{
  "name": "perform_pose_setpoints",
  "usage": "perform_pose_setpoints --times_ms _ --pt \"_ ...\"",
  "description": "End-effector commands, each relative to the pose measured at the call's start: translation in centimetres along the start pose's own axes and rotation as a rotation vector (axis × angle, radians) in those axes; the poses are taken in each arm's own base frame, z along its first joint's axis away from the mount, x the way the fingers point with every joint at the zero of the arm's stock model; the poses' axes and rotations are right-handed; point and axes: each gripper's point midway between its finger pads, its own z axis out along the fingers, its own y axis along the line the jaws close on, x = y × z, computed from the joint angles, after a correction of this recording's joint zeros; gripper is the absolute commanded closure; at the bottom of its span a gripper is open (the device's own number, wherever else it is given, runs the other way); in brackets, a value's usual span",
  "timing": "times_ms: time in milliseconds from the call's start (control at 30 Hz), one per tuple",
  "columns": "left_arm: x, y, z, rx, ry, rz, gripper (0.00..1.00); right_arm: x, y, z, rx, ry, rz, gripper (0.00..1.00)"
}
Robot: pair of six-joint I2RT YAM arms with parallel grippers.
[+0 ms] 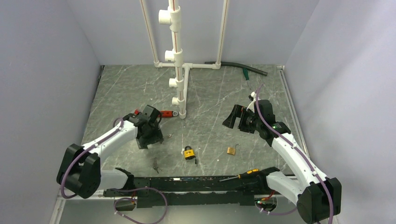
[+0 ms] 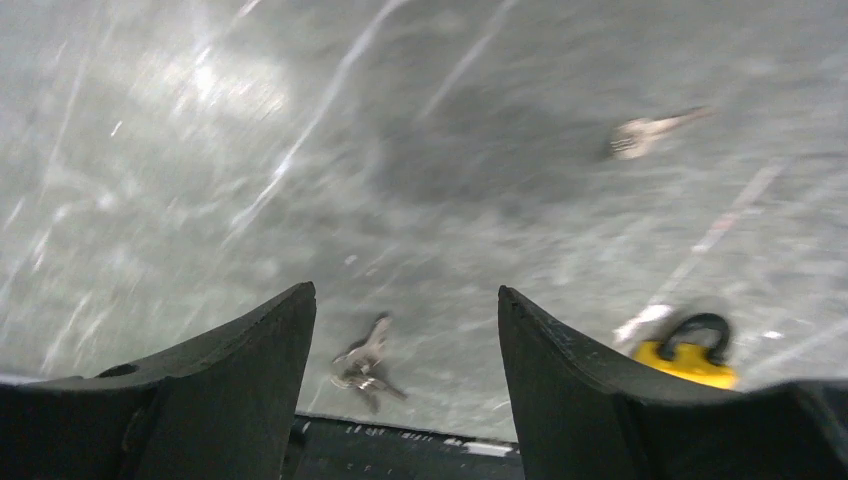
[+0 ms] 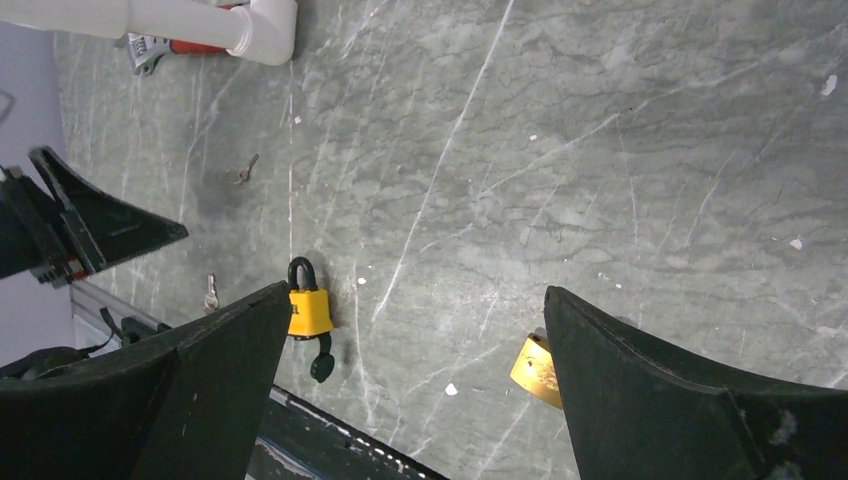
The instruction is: Unlock with the key
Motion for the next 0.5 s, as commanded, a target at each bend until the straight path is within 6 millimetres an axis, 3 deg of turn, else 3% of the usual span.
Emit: perform_pose_setpoints --times_ms 0,133,333,467 --pt "4.2 5.4 -1.4 -0.275 0.069 -0.110 0.29 -0.3 0.4 -0.1 -0.012 -0.016 -0.012 0.00" --pt "6.0 6.1 -1.7 -0.351 0.077 -0.095 0.31 0.3 0.3 0.1 -0.016 0.004 -0.011 0.00" --pt "8.4 3.1 -0.3 -0.164 0.147 -0.029 0.42 0.8 0.0 0.1 -0.013 0.008 -0.015 0.00" --pt "8.5 3.7 -0.2 -0.176 0.131 -0.005 0.49 1.2 -0.1 0.2 -0.013 0.027 -0.016 0.00"
